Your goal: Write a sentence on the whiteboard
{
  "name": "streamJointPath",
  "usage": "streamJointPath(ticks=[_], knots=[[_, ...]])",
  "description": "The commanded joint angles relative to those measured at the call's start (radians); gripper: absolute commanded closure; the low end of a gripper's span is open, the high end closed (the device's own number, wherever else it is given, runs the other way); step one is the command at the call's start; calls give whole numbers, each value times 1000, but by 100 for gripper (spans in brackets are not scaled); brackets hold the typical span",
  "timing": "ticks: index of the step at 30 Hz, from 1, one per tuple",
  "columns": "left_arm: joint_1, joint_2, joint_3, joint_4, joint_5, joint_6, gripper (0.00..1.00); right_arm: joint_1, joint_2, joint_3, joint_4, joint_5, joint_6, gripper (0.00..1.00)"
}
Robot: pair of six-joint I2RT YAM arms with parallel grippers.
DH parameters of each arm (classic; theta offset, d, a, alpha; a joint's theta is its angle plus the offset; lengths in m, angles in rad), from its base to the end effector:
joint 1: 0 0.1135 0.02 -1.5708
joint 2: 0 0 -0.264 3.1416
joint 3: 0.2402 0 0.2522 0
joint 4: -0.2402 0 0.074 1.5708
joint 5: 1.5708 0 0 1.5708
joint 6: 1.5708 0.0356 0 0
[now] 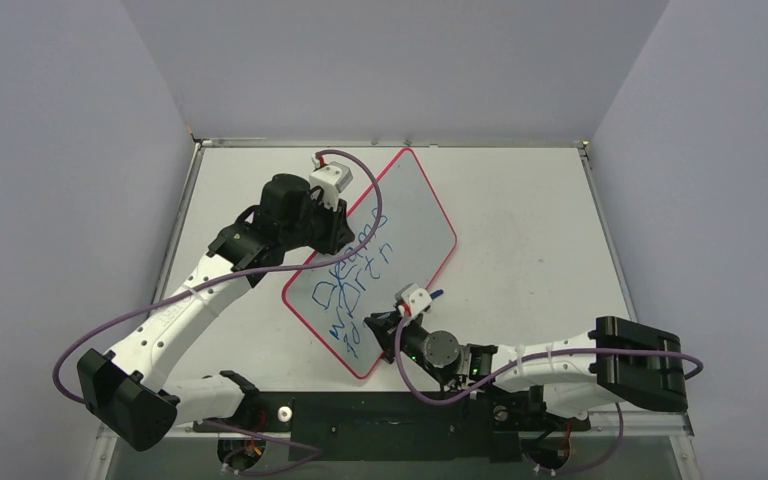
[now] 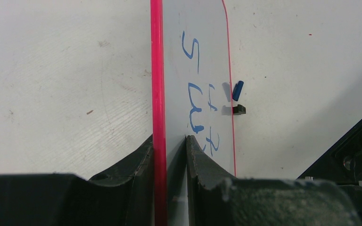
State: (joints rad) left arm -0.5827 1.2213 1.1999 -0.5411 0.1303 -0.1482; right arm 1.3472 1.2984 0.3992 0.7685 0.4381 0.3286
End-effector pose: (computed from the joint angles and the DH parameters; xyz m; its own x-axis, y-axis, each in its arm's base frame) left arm 0.2214 -0.1515 0.3580 -0.5345 0.1769 -0.8264 0.5647 0.8023 -0.1934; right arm 0.0710 0.2440 0.1995 -0.2822 0.0769 -0.9563 -0.7382 0.6193 0.2676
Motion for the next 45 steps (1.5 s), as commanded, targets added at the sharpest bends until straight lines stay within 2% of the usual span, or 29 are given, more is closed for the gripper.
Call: streamJointPath(ticks=[1,15,34,45], knots=[[3,-28,11,110,-88,95,100,-3,17,-33,10,-24,51,100],[3,-25,12,110,-88,95,100,-13,20,-24,0,1,38,100],[3,-25,11,110,-78,93,100,-66,20,95,-45,-28,-50,100],[3,-29,10,110,-84,93,100,-75,56,95,-30,-57,-32,100]])
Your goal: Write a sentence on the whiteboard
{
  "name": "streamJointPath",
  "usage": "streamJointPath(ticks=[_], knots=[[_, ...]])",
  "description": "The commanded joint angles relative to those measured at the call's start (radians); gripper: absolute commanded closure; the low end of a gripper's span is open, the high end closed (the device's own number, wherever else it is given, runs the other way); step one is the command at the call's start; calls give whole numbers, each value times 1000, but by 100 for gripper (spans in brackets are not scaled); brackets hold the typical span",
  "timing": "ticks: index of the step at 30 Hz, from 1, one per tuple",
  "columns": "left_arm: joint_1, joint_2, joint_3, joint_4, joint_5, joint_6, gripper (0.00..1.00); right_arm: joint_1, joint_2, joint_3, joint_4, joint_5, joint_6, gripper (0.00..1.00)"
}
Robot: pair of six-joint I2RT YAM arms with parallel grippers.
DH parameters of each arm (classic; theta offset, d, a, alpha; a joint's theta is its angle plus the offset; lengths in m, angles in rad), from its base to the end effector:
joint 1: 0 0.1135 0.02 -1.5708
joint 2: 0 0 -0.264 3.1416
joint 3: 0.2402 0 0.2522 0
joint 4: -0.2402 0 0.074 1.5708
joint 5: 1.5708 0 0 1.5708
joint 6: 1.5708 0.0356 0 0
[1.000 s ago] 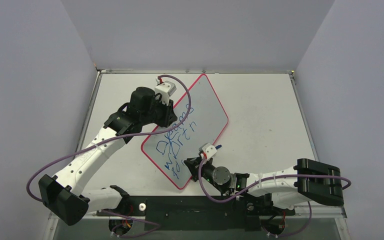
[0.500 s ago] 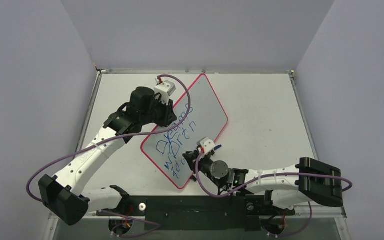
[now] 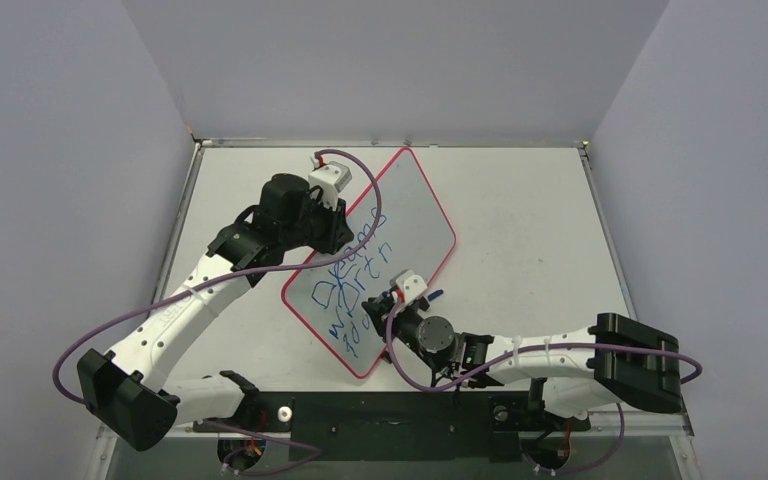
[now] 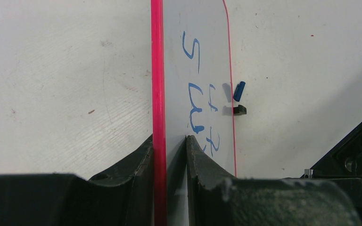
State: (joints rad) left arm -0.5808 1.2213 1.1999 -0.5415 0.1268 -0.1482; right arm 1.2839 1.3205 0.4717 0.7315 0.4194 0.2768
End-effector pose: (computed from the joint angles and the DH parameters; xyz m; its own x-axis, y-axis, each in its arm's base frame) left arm 0.2218 -0.1509 0.3579 -0.5348 0.1758 -0.8265 0.5609 0.8054 -0.1916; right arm 0.0895 0.2523 0.2126 -0.2400 0.0687 -0.9683 -0.7235 0.6524 0.2256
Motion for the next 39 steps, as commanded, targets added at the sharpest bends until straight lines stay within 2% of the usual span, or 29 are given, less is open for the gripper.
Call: streamJointPath(ticks=[1,19,30,34,39], knots=[[1,-28,10,110,-80,93,100,-11,36,19,8,-42,29,100],[1,-33,8,110,-88,95,100,-12,22,-71,24,-11,108,100],[1,-37,8,109,-91,95,100,-10,-137,-35,-102,30,43,100],[1,-35,8,111,-87,95,100,-11,-169,-57,-43,32,11,100],[1,-31,8,111,-83,95,100,-16,-166,-158,202,35,-3,100]])
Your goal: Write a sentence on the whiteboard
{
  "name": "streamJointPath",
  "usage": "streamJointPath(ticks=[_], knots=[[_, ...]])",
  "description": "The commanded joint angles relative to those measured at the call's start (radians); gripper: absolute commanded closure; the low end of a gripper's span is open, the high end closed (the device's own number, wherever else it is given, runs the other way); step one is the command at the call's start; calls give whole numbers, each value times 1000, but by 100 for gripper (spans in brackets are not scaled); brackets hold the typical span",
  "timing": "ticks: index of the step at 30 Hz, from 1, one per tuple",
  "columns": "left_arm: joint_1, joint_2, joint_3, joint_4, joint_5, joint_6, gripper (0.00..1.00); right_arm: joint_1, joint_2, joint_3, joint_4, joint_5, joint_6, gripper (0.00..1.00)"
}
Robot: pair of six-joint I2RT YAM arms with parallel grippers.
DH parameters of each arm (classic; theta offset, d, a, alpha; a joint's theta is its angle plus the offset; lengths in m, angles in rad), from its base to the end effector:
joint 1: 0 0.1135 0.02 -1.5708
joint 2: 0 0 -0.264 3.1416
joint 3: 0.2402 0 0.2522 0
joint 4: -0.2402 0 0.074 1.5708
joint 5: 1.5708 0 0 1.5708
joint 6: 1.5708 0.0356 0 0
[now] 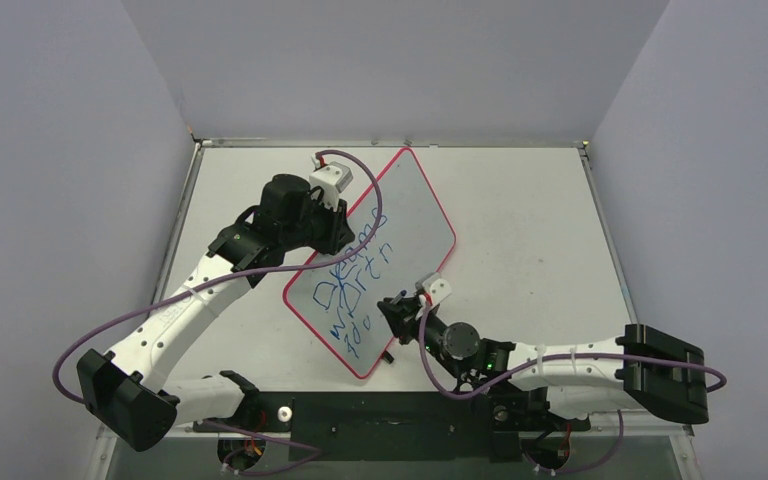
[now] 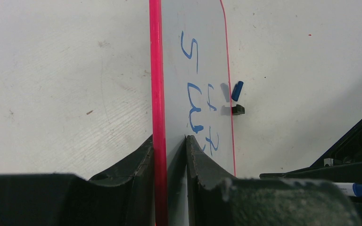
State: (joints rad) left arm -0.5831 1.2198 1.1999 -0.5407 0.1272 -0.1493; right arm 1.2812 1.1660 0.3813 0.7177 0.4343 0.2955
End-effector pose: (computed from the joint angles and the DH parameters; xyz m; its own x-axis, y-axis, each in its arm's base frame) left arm 0.2212 -0.1513 0.3584 -0.5335 0.1751 -0.8275 0.5628 0.8038 -0.1927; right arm 0.0823 0.2236 0.2184 -0.2366 0.1312 -0.9627 -0.7114 0.6514 0.2636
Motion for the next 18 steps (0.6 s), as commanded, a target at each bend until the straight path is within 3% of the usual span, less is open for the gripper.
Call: streamJointPath(ticks=[1,7,18], knots=[[3,-29,7,111,-82,96,100,-18,-6,-89,247,19,-20,100],[3,-25,7,110,-88,96,100,-42,36,-203,562,23,8,100],[11,-16,7,104,-119,92,100,-72,71,-284,783,60,91,100]])
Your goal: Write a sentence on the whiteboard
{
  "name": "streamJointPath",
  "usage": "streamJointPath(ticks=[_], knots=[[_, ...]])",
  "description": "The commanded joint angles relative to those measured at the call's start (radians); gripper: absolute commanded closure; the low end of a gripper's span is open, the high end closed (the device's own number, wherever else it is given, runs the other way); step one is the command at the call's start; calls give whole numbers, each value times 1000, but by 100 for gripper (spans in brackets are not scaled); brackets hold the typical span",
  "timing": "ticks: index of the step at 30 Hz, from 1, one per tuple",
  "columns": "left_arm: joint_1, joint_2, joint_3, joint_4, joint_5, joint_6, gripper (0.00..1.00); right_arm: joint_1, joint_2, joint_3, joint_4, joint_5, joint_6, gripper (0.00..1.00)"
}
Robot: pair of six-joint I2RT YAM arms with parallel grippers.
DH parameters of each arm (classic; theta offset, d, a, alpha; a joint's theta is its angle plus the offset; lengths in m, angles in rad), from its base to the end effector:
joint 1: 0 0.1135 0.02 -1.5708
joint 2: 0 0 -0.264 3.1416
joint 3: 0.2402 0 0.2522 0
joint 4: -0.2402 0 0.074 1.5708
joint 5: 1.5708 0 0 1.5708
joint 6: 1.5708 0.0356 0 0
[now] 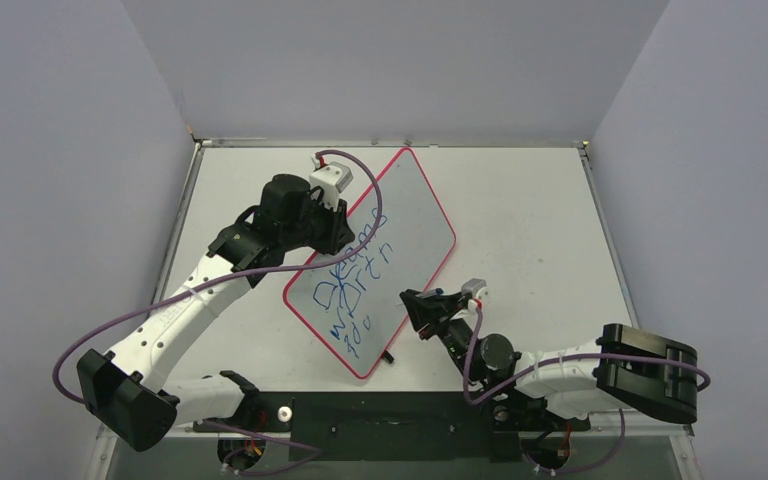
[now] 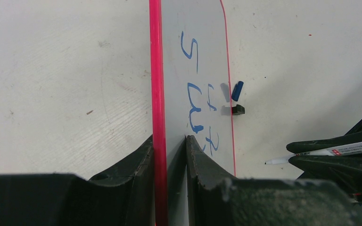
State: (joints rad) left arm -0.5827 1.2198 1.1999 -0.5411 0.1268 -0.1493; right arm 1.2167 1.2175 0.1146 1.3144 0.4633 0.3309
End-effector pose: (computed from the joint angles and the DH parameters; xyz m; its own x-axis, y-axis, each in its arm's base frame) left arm 0.2212 -0.1512 0.3584 -0.5338 0.1751 -0.8273 0.5621 0.8043 -0.1925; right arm 0.0829 0.1785 0.1918 -0.1545 0.4202 -0.8942 -0.6739 0.6170 0.4064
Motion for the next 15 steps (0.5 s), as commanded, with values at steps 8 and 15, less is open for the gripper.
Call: streamJointPath(ticks=[8,15], knots=[[21,-20,8,100,-158,92,100,-10,63,-21,293,75,78,100],[26,-22,7,100,-173,92,100,-18,79,-31,302,81,85,100]])
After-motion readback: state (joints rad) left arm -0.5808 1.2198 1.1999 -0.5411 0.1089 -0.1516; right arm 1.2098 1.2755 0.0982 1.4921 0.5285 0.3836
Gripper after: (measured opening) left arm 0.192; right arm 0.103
